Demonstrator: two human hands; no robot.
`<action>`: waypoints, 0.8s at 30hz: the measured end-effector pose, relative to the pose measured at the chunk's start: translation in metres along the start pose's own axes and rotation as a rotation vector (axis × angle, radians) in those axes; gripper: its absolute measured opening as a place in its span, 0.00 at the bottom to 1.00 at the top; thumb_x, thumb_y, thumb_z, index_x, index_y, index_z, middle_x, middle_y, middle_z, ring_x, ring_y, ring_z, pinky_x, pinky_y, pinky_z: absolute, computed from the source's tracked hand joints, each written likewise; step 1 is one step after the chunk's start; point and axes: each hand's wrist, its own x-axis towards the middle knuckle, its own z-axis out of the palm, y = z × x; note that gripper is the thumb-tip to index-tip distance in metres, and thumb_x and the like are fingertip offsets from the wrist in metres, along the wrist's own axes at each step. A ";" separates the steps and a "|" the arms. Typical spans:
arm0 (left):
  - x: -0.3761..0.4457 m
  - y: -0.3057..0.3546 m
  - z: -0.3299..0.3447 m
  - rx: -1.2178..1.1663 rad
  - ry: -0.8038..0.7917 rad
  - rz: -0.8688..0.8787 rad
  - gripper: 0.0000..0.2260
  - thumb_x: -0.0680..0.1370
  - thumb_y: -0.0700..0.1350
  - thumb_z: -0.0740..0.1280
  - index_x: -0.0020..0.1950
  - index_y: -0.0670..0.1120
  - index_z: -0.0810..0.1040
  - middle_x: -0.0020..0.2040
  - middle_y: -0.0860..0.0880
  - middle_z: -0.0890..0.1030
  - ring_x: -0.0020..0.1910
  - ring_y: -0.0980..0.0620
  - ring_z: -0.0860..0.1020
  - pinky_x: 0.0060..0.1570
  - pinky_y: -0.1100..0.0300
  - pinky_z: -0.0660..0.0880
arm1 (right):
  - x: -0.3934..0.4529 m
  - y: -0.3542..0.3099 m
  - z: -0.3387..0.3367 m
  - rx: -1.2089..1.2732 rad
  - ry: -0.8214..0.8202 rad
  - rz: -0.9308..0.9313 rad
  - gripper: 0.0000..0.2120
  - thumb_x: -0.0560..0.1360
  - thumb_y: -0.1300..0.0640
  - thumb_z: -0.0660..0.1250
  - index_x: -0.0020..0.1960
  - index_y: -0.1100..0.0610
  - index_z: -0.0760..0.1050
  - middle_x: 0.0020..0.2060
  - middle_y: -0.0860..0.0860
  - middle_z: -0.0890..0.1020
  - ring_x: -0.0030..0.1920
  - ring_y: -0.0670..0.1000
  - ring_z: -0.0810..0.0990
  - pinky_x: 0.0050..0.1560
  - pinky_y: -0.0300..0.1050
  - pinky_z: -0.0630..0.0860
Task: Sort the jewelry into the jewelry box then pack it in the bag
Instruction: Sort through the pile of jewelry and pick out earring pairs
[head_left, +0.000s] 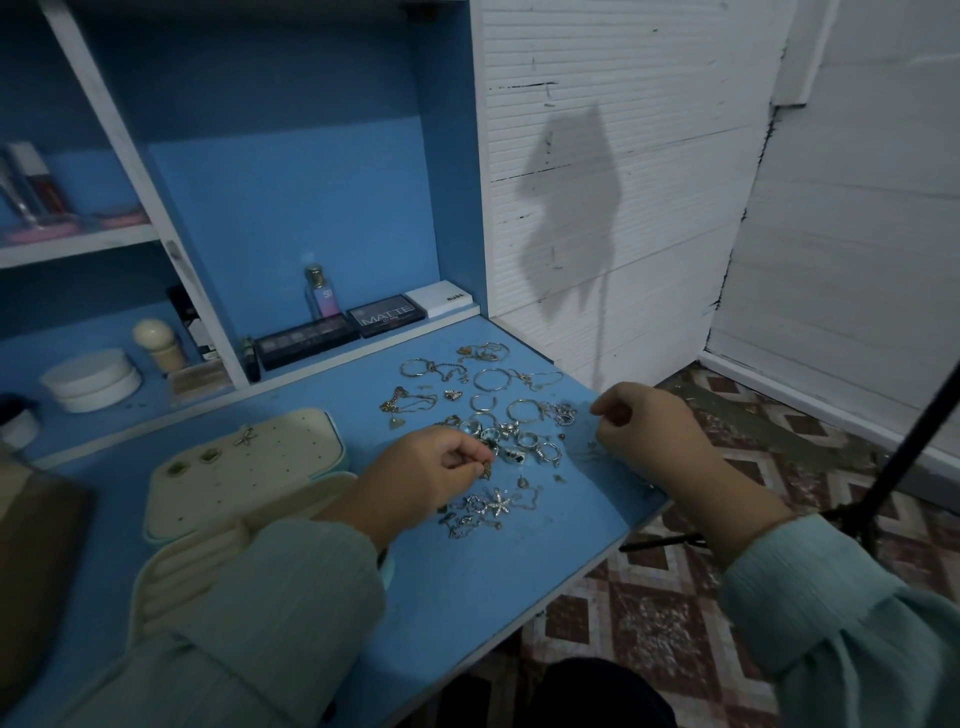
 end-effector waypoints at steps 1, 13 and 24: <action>0.000 0.000 0.000 -0.006 0.000 -0.003 0.07 0.75 0.38 0.68 0.52 0.44 0.81 0.37 0.58 0.78 0.32 0.69 0.75 0.34 0.77 0.70 | -0.001 -0.001 0.000 0.007 -0.004 -0.007 0.09 0.73 0.63 0.64 0.51 0.56 0.79 0.43 0.49 0.78 0.40 0.45 0.74 0.36 0.31 0.69; 0.001 0.004 -0.019 -0.313 0.081 -0.049 0.11 0.74 0.36 0.69 0.44 0.54 0.80 0.43 0.55 0.82 0.41 0.62 0.79 0.46 0.73 0.74 | -0.013 -0.048 0.013 0.472 -0.121 -0.004 0.09 0.71 0.64 0.70 0.36 0.52 0.77 0.32 0.49 0.80 0.30 0.43 0.76 0.37 0.34 0.75; -0.031 0.002 -0.057 -0.397 0.266 -0.034 0.11 0.74 0.37 0.69 0.46 0.54 0.78 0.38 0.55 0.79 0.36 0.63 0.77 0.40 0.72 0.72 | -0.027 -0.118 0.040 0.820 -0.416 -0.057 0.06 0.72 0.66 0.68 0.39 0.57 0.79 0.30 0.51 0.80 0.31 0.44 0.77 0.30 0.33 0.72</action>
